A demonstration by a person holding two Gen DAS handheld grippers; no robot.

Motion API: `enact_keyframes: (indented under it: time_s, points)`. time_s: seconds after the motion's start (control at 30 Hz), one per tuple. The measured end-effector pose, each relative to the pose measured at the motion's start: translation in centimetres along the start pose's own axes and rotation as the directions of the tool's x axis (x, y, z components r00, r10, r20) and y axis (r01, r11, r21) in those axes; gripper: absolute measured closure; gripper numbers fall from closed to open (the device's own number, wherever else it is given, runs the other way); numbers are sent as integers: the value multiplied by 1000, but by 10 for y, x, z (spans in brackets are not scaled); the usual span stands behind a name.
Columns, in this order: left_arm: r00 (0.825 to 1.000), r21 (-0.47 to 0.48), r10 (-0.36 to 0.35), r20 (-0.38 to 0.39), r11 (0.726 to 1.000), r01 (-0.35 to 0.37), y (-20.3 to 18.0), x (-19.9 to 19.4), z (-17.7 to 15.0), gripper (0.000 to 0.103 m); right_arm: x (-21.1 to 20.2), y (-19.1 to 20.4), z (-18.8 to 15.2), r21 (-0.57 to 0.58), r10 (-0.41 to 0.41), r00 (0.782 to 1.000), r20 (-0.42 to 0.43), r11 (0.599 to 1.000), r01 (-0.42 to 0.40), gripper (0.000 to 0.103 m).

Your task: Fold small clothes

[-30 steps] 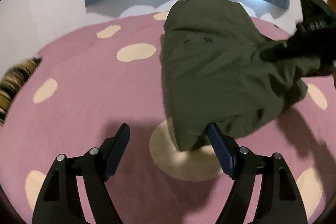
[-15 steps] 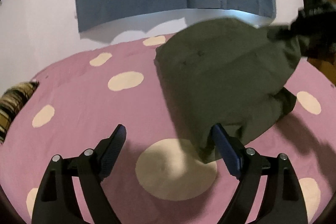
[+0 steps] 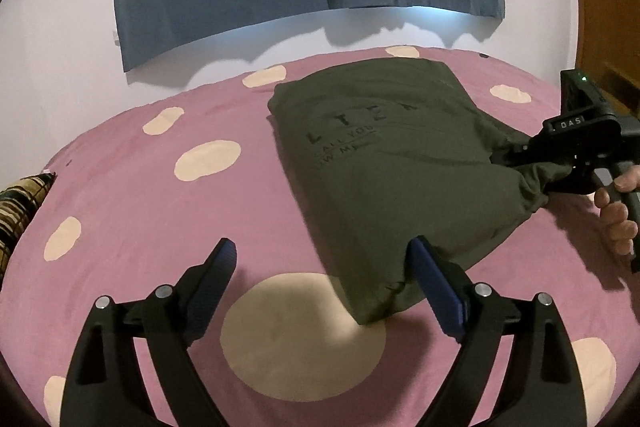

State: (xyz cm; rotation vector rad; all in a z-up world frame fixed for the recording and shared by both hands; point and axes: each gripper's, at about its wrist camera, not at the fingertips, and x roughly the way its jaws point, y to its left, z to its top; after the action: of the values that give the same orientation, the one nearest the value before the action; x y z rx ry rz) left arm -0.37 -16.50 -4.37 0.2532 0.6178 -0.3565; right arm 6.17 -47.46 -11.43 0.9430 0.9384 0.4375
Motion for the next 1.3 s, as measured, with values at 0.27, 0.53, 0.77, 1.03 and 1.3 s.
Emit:
enact_keyframes:
  time_s: [0.27, 0.53, 0.77, 1.03, 1.3]
  points:
    - [1000, -26, -7, -12, 1000, 7, 2, -1, -1, 15, -19, 33, -17, -31, -11, 999, 38, 999, 12, 44]
    - [999, -46, -29, -26, 999, 28, 4, 1, 0, 15, -33, 28, -38, -108, -144, 989, 30, 983, 147, 49]
    - [996, -83, -77, -54, 994, 72, 6, 7, 0, 14, -30, -3, -36, -63, -122, 992, 34, 990, 124, 65]
    - [993, -96, -105, -45, 990, 100, 10, 7, -3, 14, -28, -6, -35, -57, -91, 995, 28, 994, 92, 63]
    - [976, -74, -219, 6, 973, 219, 32, -30, 0, 14, -61, 11, -24, -91, -118, 992, 37, 988, 121, 36]
